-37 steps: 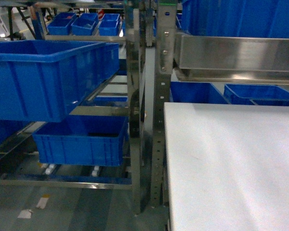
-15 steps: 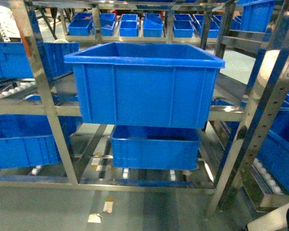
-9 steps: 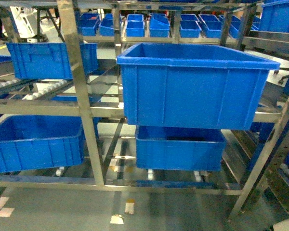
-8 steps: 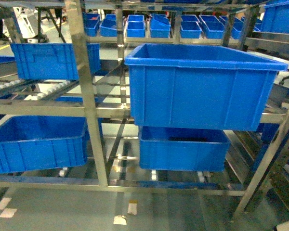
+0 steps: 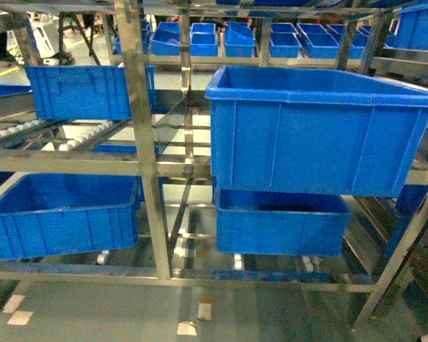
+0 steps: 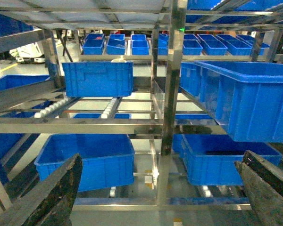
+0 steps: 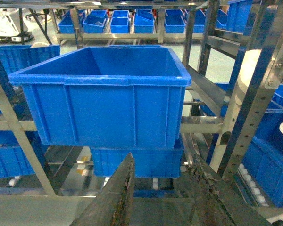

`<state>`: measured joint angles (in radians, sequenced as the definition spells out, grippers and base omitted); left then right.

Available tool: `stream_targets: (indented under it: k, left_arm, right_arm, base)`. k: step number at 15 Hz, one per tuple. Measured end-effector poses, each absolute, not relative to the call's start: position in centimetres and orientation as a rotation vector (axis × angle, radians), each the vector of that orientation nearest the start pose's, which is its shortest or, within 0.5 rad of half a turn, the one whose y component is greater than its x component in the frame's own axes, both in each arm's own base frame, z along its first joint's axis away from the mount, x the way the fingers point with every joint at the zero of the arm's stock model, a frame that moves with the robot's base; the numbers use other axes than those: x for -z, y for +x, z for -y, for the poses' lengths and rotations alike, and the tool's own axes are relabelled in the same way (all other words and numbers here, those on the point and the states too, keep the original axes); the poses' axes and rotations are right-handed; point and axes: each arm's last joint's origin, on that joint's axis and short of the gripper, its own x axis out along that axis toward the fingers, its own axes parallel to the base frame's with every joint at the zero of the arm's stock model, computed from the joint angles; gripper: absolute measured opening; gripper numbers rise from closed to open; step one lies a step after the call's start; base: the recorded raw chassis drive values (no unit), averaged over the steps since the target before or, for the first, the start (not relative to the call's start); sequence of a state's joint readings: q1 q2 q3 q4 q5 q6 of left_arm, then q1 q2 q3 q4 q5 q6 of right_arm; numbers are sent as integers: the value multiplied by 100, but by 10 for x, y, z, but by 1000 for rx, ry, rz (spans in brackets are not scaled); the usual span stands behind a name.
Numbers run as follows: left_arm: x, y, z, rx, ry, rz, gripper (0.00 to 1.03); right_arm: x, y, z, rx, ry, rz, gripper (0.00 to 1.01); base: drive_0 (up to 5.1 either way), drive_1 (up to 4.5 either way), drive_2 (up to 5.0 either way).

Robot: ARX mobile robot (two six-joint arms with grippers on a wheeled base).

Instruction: Place magnetic block on left shelf second layer

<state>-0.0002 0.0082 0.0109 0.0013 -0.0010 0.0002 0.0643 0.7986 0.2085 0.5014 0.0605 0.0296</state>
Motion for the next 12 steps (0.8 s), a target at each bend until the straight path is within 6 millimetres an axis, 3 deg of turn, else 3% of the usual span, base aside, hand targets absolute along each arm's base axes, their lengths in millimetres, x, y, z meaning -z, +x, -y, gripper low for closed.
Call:
stream_targets:
  k: [12]
  left_arm:
    - [-166,98,0,-1,0,-1,98]
  right_arm:
    - [-197,169,-9,-3,24,-93,31]
  base:
    - [5,437,-427]
